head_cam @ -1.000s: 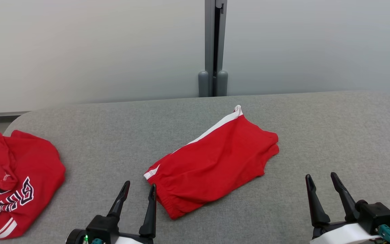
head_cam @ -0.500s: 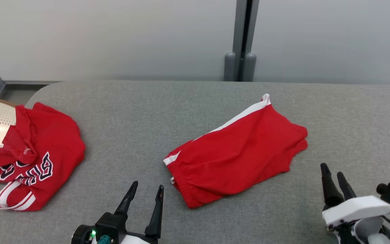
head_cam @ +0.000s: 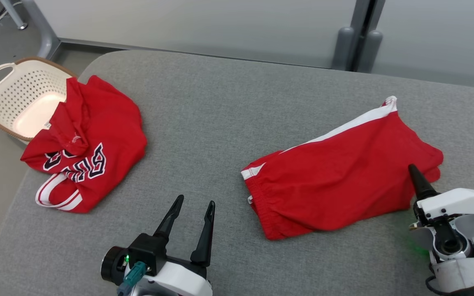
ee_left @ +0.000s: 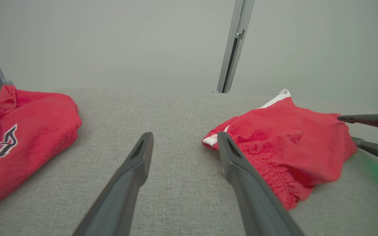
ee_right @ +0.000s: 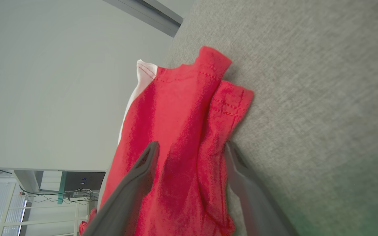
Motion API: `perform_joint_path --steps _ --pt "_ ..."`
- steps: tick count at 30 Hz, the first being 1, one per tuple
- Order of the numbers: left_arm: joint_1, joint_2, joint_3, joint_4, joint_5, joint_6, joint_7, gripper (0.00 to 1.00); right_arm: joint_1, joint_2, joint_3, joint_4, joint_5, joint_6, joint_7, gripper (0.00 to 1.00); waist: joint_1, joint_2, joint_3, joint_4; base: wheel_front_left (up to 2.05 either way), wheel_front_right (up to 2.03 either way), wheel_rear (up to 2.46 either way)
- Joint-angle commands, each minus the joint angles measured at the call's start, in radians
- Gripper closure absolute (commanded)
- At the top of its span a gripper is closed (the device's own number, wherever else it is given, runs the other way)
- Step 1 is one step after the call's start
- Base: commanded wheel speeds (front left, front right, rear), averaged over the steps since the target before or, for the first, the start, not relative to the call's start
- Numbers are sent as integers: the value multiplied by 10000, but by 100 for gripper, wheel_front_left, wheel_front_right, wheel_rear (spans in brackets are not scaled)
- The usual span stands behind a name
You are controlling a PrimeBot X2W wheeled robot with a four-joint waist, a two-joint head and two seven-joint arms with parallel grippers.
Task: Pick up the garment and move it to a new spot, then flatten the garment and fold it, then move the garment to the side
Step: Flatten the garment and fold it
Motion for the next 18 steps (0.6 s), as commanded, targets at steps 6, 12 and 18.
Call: perform_joint_path --steps 6,12,18 --pt "-252 34 -178 -52 -73 107 -46 0 -739 79 -602 1534 -499 30 -37 0 0 0 401 617 0 0 0" --pt "-300 36 -298 -92 -198 184 -46 0 -1479 50 -929 2608 -1095 32 -88 0 0 0 533 792 0 0 0" --pt "-440 36 -389 -112 -329 198 -46 0 -2138 -123 -1128 3331 -1490 30 -155 0 0 0 675 864 0 0 0"
